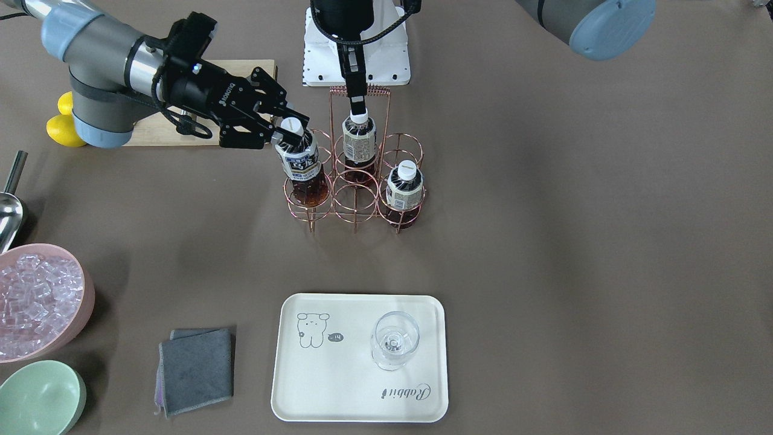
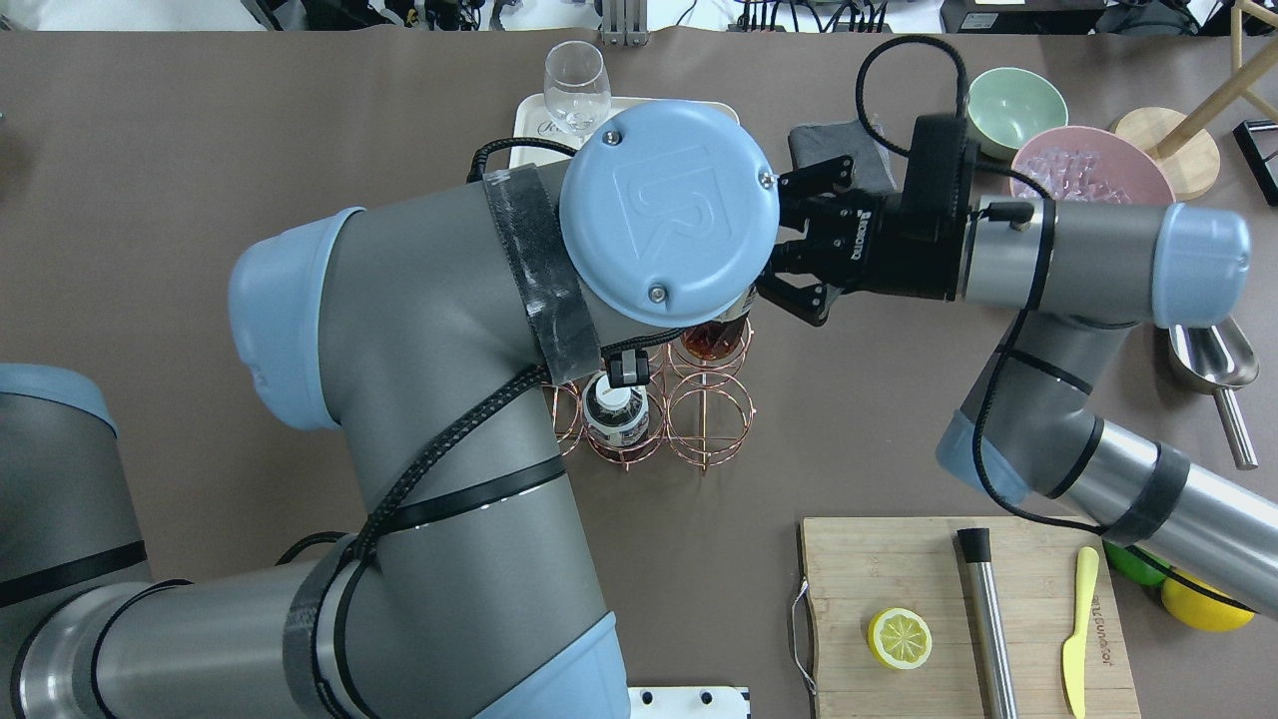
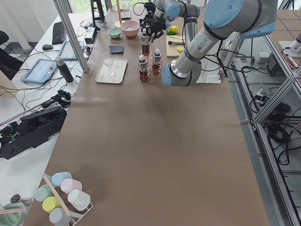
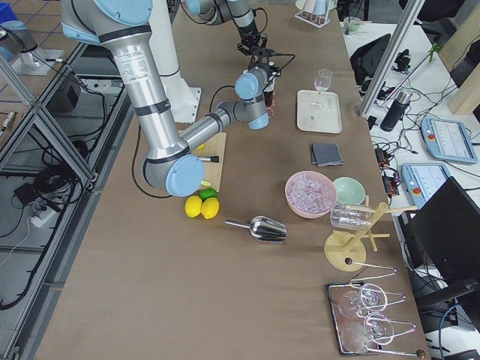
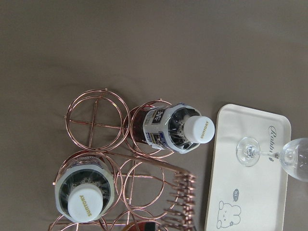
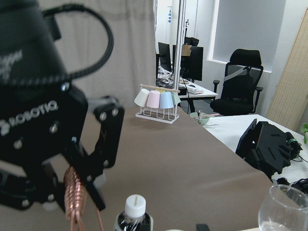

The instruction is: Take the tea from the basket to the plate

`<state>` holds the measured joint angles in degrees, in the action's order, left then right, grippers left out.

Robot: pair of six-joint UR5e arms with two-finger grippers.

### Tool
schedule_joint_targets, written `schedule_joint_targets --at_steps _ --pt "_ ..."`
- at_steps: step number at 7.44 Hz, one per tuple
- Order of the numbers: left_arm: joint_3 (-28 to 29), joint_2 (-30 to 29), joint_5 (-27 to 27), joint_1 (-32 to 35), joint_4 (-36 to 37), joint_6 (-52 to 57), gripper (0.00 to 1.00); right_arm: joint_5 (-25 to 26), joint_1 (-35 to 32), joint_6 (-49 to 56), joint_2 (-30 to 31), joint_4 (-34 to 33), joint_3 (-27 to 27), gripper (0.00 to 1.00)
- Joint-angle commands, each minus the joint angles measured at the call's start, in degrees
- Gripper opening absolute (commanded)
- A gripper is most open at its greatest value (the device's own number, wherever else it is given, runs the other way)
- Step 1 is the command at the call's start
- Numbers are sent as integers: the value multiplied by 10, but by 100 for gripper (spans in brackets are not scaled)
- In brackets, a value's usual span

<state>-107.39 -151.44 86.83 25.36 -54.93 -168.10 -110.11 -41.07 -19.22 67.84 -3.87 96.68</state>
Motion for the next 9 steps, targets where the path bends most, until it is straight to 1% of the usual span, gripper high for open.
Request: schedule_joint_targets --at_steps 1,2,3,4,5,6,7,8,9 --pt "3 2 0 0 0 1 0 -58 -87 -68 -36 -92 69 0" --pt "2 7 0 0 0 1 0 -70 -109 -76 -48 -106 76 0" --pt "2 11 -1 0 1 1 0 -71 -120 -75 -49 -105 73 0" --pt "0 13 -1 3 7 1 0 -65 -139 -72 -50 -106 52 0" --pt "-13 13 0 11 21 7 0 -59 -159 -70 -64 -103 4 0" --pt "-51 13 3 20 48 33 0 -45 -172 -64 -88 -92 -59 0" --pt "-84 25 6 39 65 51 0 -22 -177 -64 -123 -64 -137 0" --pt "-129 65 14 51 65 70 0 9 -178 -64 -161 -41 -218 0" --pt "-176 104 41 96 68 88 0 39 -176 -64 -184 -28 -269 0"
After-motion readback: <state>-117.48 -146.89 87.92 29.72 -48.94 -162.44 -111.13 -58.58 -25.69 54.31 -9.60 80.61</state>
